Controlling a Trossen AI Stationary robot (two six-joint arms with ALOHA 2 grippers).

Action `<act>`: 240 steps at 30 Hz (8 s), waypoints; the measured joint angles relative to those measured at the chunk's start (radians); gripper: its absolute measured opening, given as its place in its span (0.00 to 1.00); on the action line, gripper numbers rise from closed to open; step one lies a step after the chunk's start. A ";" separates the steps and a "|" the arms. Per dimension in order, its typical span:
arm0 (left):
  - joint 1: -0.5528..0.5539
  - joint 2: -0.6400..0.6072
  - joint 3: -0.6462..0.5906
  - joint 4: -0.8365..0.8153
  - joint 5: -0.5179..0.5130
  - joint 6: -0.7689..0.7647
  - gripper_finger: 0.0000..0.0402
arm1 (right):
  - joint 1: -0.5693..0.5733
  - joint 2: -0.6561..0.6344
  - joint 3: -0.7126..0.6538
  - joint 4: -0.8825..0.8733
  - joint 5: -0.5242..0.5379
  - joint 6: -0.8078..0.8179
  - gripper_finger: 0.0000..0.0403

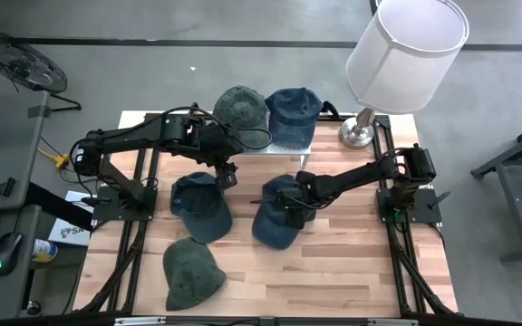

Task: Pick & Place hat
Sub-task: Stack the right blue cap on top of the blue cap on the shelf

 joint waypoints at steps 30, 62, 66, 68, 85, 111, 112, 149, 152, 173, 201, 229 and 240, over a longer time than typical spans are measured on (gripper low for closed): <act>0.000 0.000 0.000 0.202 0.099 0.041 0.51 | 0.085 -0.322 0.002 -0.115 -0.199 0.048 0.00; -0.099 0.256 0.000 0.719 0.277 -0.008 0.51 | 0.083 -0.701 0.002 -0.167 -0.463 -0.245 0.00; -0.115 0.293 0.000 0.786 0.285 -0.006 0.51 | 0.083 -0.701 0.002 -0.166 -0.411 -0.213 0.00; -0.125 0.305 0.000 0.820 0.283 0.000 0.51 | 0.083 -0.701 0.002 -0.166 -0.406 -0.197 0.00; -0.125 0.323 0.000 0.843 0.250 0.131 0.51 | 0.083 -0.701 0.002 -0.147 -0.439 -0.253 0.00; -0.127 0.338 -0.001 0.862 0.341 0.147 0.51 | 0.083 -0.700 0.002 -0.025 -0.423 -0.265 0.00; -0.127 0.338 0.001 0.863 0.340 0.146 0.51 | 0.083 -0.700 0.002 -0.027 -0.414 -0.265 0.00; -0.125 0.338 0.000 0.824 0.403 0.041 0.01 | 0.066 -0.796 0.002 -0.081 -0.266 -0.198 0.13; -0.125 0.338 -0.001 0.858 0.402 0.039 0.00 | 0.066 -0.838 0.002 -0.080 -0.234 -0.193 0.16; -0.088 0.338 -0.001 1.113 0.310 -0.153 0.00 | 0.327 -0.916 0.001 -0.087 0.196 -0.480 0.52; -0.072 0.338 0.000 1.093 0.355 -0.293 0.00 | 0.412 -0.747 0.001 -0.141 0.501 -0.654 0.45; -0.072 0.338 0.001 1.068 0.331 -0.209 0.09 | 0.411 -0.749 0.001 -0.164 0.369 -0.325 0.06; -0.071 0.280 0.000 0.966 0.260 -0.079 0.39 | 0.400 -0.749 0.001 -0.195 0.331 -0.255 0.06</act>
